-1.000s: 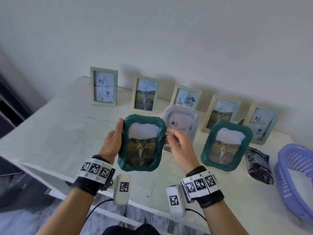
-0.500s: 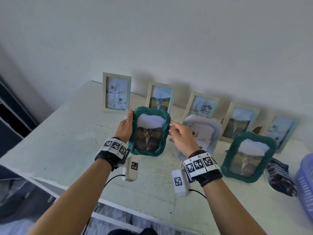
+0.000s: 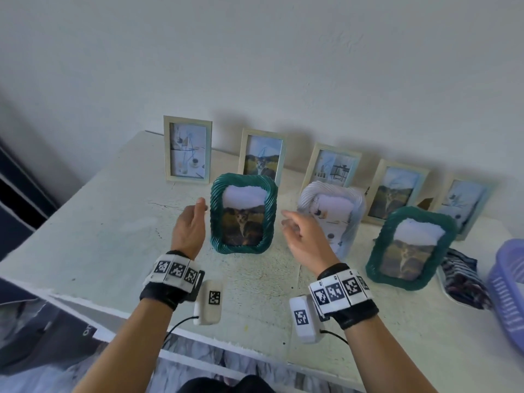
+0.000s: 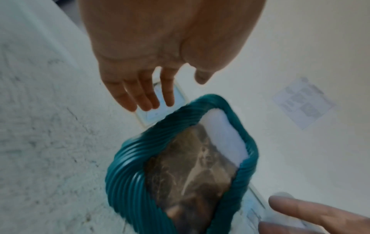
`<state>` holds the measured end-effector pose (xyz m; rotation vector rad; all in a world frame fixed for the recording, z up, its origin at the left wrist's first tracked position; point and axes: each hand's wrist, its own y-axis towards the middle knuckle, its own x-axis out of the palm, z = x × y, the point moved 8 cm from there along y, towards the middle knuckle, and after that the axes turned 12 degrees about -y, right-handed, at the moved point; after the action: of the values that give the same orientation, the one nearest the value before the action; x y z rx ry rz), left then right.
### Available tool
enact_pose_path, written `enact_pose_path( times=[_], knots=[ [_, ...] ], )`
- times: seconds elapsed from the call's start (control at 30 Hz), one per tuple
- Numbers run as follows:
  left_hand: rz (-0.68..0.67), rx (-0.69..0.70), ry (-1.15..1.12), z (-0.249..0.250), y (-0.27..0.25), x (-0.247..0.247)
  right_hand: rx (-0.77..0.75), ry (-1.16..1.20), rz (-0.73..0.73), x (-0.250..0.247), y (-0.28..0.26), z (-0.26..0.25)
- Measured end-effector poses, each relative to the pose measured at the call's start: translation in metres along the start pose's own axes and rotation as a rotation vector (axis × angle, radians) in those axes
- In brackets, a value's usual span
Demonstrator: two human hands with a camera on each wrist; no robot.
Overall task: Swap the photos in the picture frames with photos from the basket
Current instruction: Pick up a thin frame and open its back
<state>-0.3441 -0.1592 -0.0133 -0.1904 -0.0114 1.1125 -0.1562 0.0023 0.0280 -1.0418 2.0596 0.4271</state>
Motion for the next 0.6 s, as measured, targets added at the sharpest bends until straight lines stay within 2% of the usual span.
enact_pose_path(
  times=[0.07, 0.1, 0.23, 0.37, 0.47, 0.6],
  knots=[
    [0.07, 0.092, 0.067, 0.007, -0.018, -0.012, -0.003, 0.08, -0.022, -0.002, -0.018, 0.006],
    [0.043, 0.126, 0.055, 0.012, -0.03, -0.01, 0.004, 0.136, -0.03, -0.005, -0.029, 0.01],
    [-0.201, 0.188, -0.033, 0.03, -0.074, 0.034, 0.087, 0.297, 0.016, -0.03, -0.068, 0.036],
    [-0.43, 0.219, -0.101, 0.06, -0.112, 0.116, 0.129, 0.307, 0.113, -0.085, -0.093, 0.075],
    [-0.597, 0.253, -0.135, 0.088, -0.137, 0.192, 0.099, 0.267, 0.202, -0.144, -0.105, 0.102],
    [-0.725, 0.275, -0.191, 0.124, -0.161, 0.297, 0.086, 0.222, 0.343, -0.231, -0.113, 0.142]
  ],
)
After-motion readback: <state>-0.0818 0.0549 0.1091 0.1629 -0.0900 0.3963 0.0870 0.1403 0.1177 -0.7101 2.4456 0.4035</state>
